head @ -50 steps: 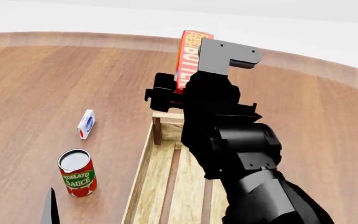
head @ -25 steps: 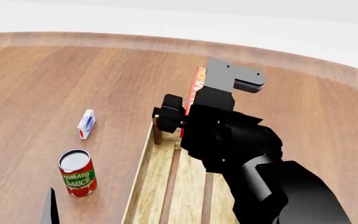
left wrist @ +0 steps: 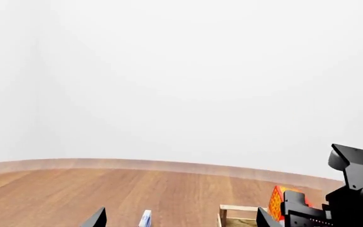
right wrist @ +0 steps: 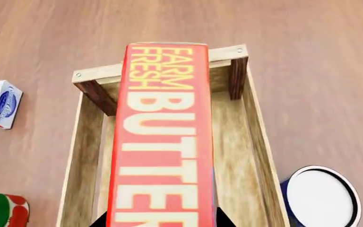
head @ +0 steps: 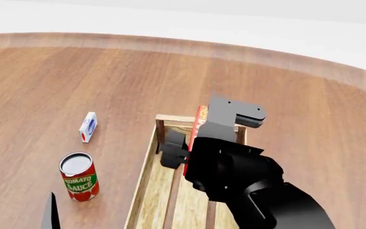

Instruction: Pick up the butter and put it in the tray.

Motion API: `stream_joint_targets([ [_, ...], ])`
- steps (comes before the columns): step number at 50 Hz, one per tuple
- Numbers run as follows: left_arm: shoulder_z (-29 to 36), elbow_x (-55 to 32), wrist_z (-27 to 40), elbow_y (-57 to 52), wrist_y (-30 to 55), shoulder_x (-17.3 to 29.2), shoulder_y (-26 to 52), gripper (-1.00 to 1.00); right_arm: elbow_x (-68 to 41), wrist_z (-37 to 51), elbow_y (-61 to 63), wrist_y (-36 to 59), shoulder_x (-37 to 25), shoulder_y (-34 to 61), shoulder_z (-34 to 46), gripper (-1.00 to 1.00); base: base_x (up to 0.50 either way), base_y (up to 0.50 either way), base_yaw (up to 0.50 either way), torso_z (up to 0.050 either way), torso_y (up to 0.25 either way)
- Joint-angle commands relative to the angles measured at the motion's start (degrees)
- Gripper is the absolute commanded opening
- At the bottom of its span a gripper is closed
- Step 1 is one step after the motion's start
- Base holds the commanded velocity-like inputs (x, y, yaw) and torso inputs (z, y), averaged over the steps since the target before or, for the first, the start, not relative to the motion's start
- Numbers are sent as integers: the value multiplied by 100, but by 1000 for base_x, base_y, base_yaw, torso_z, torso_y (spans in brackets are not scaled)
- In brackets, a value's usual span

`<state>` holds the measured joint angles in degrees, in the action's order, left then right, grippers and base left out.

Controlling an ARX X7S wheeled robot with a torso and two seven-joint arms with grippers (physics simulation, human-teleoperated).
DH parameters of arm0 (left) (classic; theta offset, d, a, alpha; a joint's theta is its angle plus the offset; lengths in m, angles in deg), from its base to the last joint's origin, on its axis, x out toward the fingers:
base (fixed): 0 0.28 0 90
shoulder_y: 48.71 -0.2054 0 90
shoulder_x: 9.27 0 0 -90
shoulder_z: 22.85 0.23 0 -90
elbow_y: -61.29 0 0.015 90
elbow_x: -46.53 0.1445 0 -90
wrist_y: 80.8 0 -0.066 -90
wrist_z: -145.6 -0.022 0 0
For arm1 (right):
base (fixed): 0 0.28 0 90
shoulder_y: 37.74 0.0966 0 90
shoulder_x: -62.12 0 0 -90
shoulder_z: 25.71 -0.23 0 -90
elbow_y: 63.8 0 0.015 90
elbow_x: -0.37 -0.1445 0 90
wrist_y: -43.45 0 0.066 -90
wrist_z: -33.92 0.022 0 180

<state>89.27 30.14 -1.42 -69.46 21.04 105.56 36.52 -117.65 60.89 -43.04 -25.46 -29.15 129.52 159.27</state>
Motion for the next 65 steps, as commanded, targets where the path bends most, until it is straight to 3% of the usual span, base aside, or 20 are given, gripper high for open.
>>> stream_joint_targets([
  [1,-160,130,-131,48,-27,-110,25,100,340,-341,-61,-231,126,-157,-41,-100,0,0,0,0,0],
  [65,-99,79,-77,173,-76,-67,89,100,243,-723,-59,-232,126,-670,-89,-100,0,0,0,0,1],
])
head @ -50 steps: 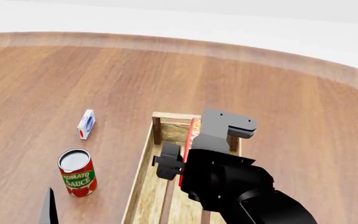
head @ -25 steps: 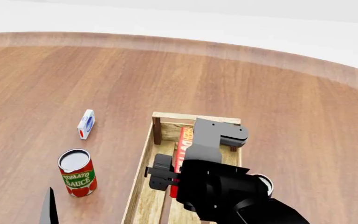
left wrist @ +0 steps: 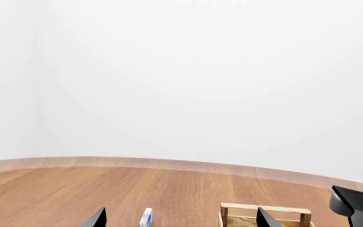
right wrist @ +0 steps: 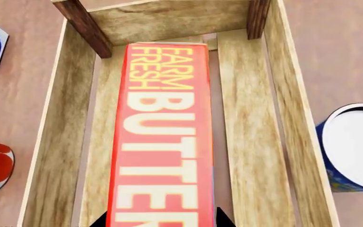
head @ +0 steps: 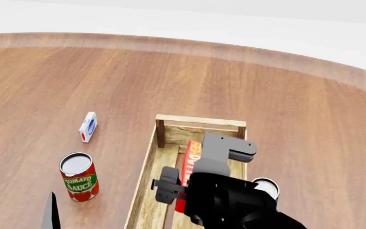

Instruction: Pick up the butter and put it in the tray.

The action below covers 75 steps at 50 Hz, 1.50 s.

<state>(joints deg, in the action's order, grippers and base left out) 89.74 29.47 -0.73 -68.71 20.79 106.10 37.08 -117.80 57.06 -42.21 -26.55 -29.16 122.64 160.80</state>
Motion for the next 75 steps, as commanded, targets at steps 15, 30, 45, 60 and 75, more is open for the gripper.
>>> stream_joint_targets([
  [15,-145,124,-135,122,-71,-106,34,100,246,-392,-122,-137,128,-32,-211,-100,0,0,0,1,1],
  [30,-128,116,-127,159,-87,-105,66,100,247,-527,-119,-95,128,-12,-219,-100,0,0,0,0,1],
  [45,-127,98,-101,134,-82,-83,65,100,213,-507,-93,-93,128,-105,-210,-100,0,0,0,1,1],
  [60,-127,77,-67,86,-53,-63,65,100,163,-495,-121,-71,128,-115,-209,-100,0,0,0,1,1],
  [75,-123,61,-65,123,-98,-49,62,100,226,-694,-57,-166,128,-83,-221,100,0,0,0,0,1],
])
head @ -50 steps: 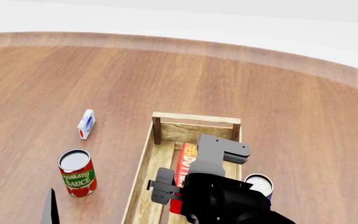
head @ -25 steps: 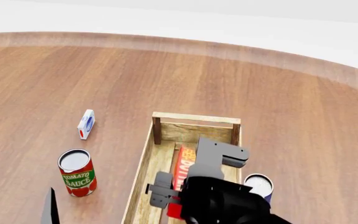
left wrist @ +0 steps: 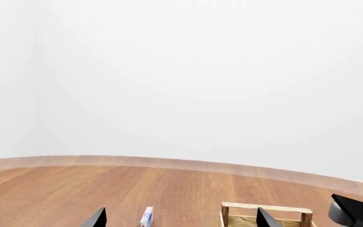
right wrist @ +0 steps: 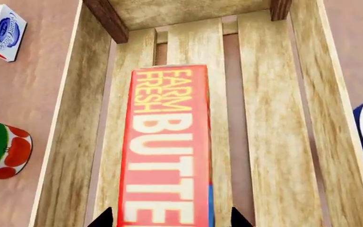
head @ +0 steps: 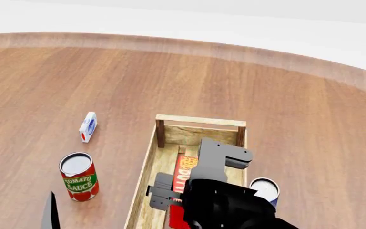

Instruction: Pick up the butter and put it in the tray.

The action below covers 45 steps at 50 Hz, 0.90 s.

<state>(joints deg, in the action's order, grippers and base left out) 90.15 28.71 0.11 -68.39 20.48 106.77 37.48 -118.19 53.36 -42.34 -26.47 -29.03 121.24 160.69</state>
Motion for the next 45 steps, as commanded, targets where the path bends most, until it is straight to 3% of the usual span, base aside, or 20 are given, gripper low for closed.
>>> stream_joint_targets([
  [1,-163,133,-145,84,-58,-115,25,100,259,-330,-51,-170,115,56,-218,100,0,0,0,0,0],
  [35,-2,222,-110,-8,-41,-94,0,100,584,-264,286,-413,111,273,-256,100,0,0,0,0,0],
  [45,-29,206,-76,-116,-12,-51,-3,100,730,711,3002,-1050,-1074,354,-505,100,0,0,0,0,0],
])
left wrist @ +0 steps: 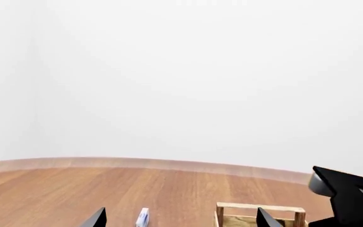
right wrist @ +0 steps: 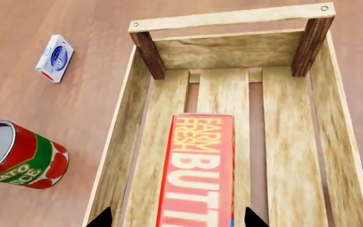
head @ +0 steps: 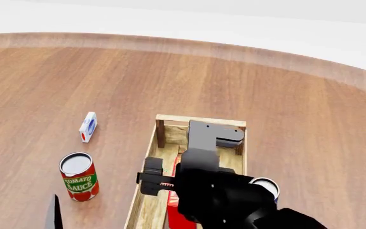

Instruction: Pick up the butter and put it in the tray.

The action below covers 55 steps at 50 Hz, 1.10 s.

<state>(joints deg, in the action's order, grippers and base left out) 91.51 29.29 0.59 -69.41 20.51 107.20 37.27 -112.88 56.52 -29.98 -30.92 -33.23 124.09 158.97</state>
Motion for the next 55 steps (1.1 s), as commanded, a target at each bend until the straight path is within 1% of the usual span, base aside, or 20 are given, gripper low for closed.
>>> stream_joint_targets([
  [1,-178,142,-120,-19,-20,-87,14,100,241,504,2048,-741,-803,88,-388,100,0,0,0,0,0],
  [4,-194,132,-110,-35,-12,-74,13,100,149,573,2551,-840,-1073,127,-563,100,0,0,0,0,0],
  [10,-225,100,-108,-19,-28,-59,22,100,354,1101,3961,-1175,-1783,297,-761,100,0,0,0,0,0],
  [14,-222,108,-111,0,-47,-51,21,100,834,1565,4784,-1460,-2179,230,-666,100,0,0,0,0,0],
  [20,-175,150,-113,3,-53,-47,15,100,1624,1922,5695,-2058,-2599,-14,-632,100,0,0,0,0,0],
  [21,-182,137,-108,-53,-32,-32,13,100,2050,2059,5908,-2198,-2705,-80,-532,100,0,0,0,0,0],
  [26,-172,155,-98,-39,-35,-27,9,100,2980,2699,6349,-2429,-2910,-249,-299,100,0,0,0,0,0],
  [28,-166,158,-83,-89,1,-17,8,100,3207,2768,6477,-2573,-2937,-430,-240,100,0,0,0,0,0],
  [30,-165,155,-73,-114,19,-11,6,100,3751,3157,6595,-2542,-2957,-450,-80,100,0,0,0,0,0],
  [31,-164,152,-65,-139,45,-7,12,100,4564,3261,6730,-2940,-3023,-580,-74,100,0,0,0,0,0],
  [32,-155,167,-63,-130,35,-9,7,100,4825,3261,6813,-3015,-3061,-608,-36,100,0,0,0,0,0],
  [33,-146,168,-58,-155,53,-6,5,100,5172,3554,6930,-3099,-3129,-634,-60,100,0,0,0,0,0],
  [35,-143,160,-57,-173,51,-3,-2,100,5379,3699,7062,-3000,-3165,-607,10,100,0,0,0,0,0],
  [36,-141,169,-49,-181,64,-1,5,100,5760,3987,7153,-3052,-3222,-625,-11,100,0,0,0,0,0],
  [37,-146,167,-44,-193,64,2,4,100,6151,4316,7340,-2712,-3263,-503,127,100,0,0,0,0,0],
  [39,-160,157,-38,-198,54,7,1,100,6571,4707,7460,-2603,-3315,-545,177,100,0,0,0,0,0],
  [44,-132,179,-10,-284,111,18,-3,100,6959,4914,7537,-2638,-3425,-750,281,100,0,0,0,0,0],
  [49,-125,191,-6,-264,106,22,7,100,7430,5813,7707,-1961,-3563,-878,464,100,0,0,0,0,0],
  [54,-64,242,12,-326,154,25,0,100,7926,6089,7925,-1927,-3648,-1068,583,100,0,0,0,0,0],
  [55,-71,246,15,-332,136,32,-11,100,7903,6205,8056,-1621,-3633,-1063,665,100,0,0,0,0,0],
])
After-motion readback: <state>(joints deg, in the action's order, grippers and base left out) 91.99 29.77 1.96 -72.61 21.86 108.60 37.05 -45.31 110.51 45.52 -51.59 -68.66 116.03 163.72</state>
